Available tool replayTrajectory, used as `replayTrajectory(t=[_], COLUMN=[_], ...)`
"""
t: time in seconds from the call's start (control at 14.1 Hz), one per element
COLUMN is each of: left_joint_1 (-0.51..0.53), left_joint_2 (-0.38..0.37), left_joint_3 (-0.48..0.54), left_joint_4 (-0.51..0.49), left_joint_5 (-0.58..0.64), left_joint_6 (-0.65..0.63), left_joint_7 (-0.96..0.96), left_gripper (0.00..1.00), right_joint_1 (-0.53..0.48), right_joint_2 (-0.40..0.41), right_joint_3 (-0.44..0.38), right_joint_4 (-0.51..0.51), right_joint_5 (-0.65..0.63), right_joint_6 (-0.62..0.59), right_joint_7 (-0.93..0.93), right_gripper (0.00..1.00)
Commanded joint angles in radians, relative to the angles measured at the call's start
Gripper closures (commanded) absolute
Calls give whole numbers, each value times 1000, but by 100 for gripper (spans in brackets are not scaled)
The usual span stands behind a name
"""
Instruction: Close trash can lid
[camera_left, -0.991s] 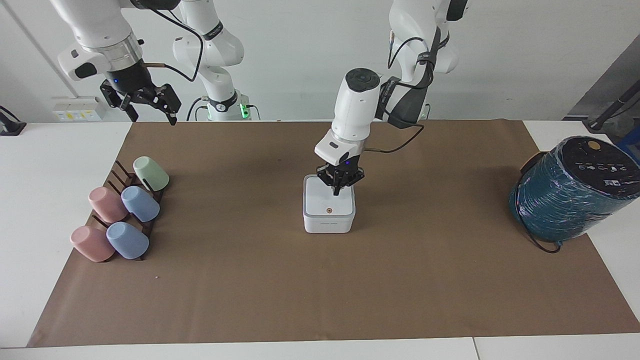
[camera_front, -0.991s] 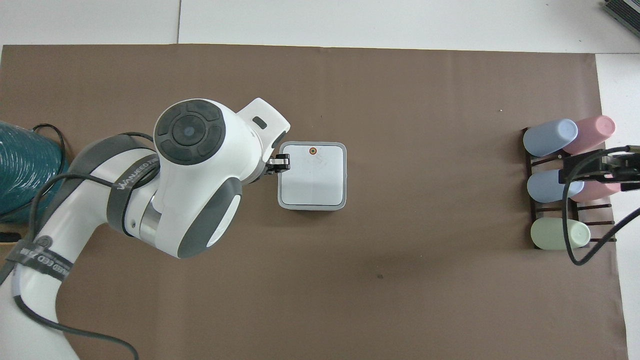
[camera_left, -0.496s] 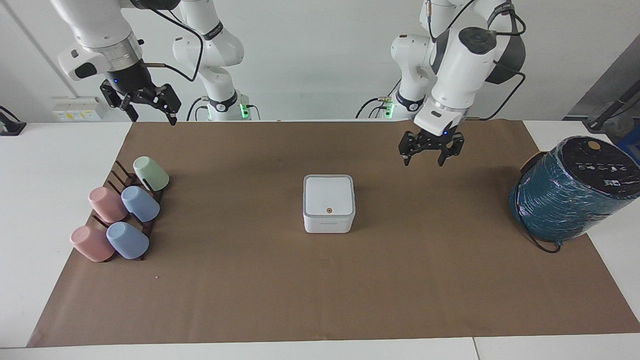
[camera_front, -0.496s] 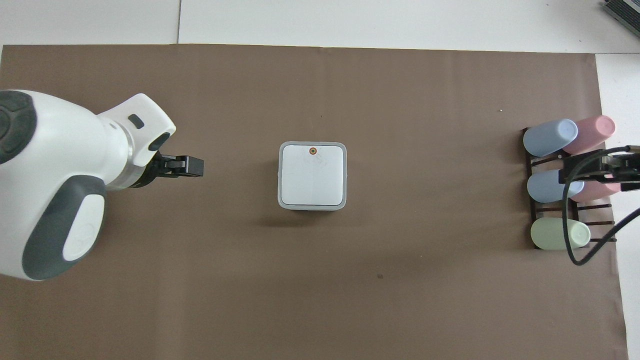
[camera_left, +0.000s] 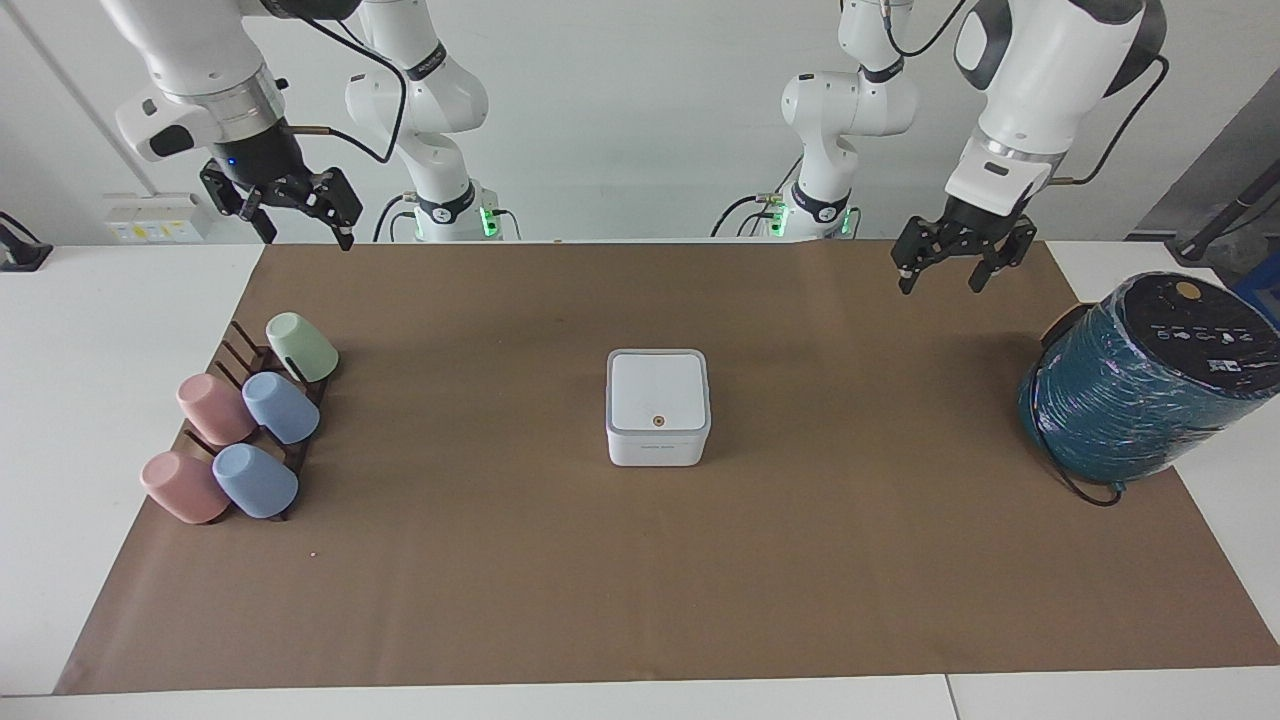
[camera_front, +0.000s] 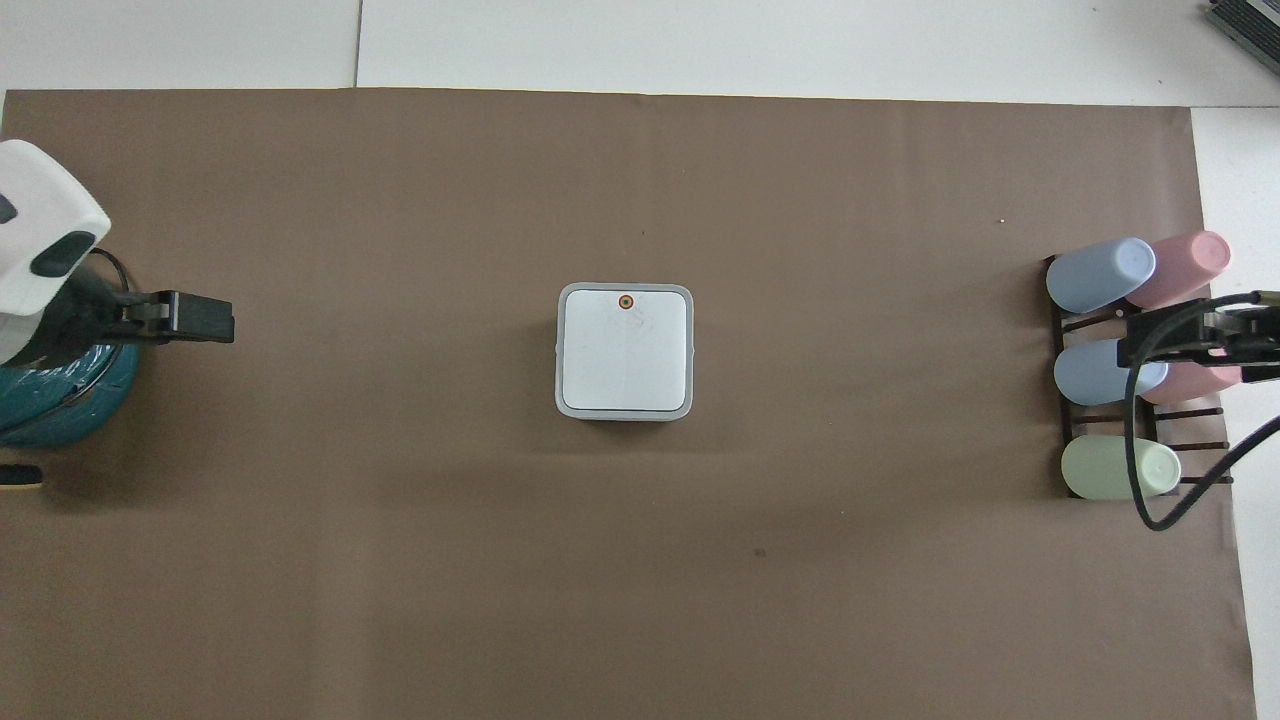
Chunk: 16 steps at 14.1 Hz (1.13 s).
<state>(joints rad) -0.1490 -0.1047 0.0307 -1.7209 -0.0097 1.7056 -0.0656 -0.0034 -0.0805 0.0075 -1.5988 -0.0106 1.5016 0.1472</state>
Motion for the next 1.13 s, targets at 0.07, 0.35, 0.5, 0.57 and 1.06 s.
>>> replayTrajectory(t=[0.07,0.35,0.5,0.57,1.06], left_joint_1=[55,71,72,78,115], left_joint_2=[105,45,-2,-9,0], left_joint_3=[-9,-11,-11,-11,-11], left_joint_4=[216,209,140,127,138], left_joint_5=[-18,-22,-22,-22,-21], left_joint_6=[-164,-228,-241,-238,-239], left_joint_7=[61,125,155,153,144], left_gripper=[0,0,0,0,0], right_joint_1=[0,-1,0,0,0], right_joint_2=[-22,-24,-22,-24,-22], right_joint_3=[-6,-6,-6,-6,-6], right_joint_4=[-26,-26,-24,-26,-26], right_joint_5=[21,21,21,21,21], right_joint_6=[14,16,16,16,16], right_joint_7=[-23,-23,-23,-23,-23], right_gripper=[0,0,0,0,0])
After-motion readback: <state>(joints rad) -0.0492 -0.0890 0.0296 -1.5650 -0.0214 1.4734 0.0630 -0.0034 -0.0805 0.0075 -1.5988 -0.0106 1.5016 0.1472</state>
